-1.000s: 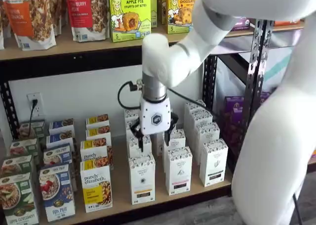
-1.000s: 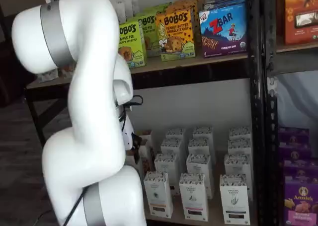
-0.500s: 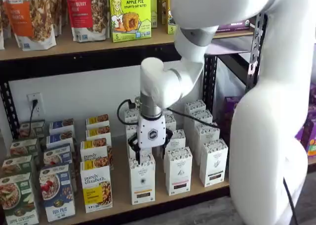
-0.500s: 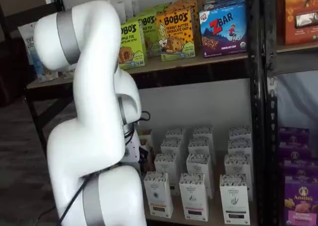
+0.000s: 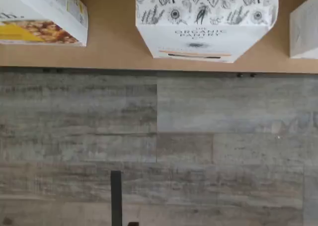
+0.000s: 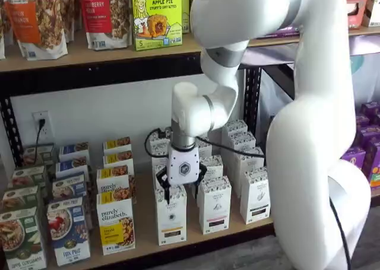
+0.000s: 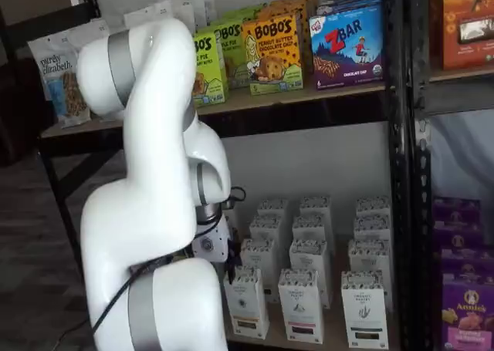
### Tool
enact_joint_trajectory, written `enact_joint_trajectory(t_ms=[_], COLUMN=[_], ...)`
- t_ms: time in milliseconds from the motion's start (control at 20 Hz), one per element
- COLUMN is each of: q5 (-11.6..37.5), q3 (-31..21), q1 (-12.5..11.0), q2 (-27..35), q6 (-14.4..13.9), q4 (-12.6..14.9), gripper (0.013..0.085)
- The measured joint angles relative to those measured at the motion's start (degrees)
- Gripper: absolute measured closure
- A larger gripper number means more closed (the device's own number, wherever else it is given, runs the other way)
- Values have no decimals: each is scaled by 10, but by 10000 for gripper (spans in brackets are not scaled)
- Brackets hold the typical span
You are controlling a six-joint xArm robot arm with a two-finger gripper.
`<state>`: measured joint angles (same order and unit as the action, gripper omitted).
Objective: Pick up the white box with a yellow strip in the middle, on the bottom shelf, the fourth box from the left
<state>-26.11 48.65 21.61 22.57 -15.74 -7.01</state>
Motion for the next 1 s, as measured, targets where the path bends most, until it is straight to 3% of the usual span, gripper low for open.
enact_joint_trajectory(t_ms=[100, 350, 650, 1000], q5=[7, 7, 27, 22], q3=[9, 40, 81, 154], q1=[-3, -12, -13, -15], q2=[15, 55, 103, 160], q6=[7, -7, 24, 10], q4=[-4, 21, -10, 7], gripper=[130, 130, 130, 130])
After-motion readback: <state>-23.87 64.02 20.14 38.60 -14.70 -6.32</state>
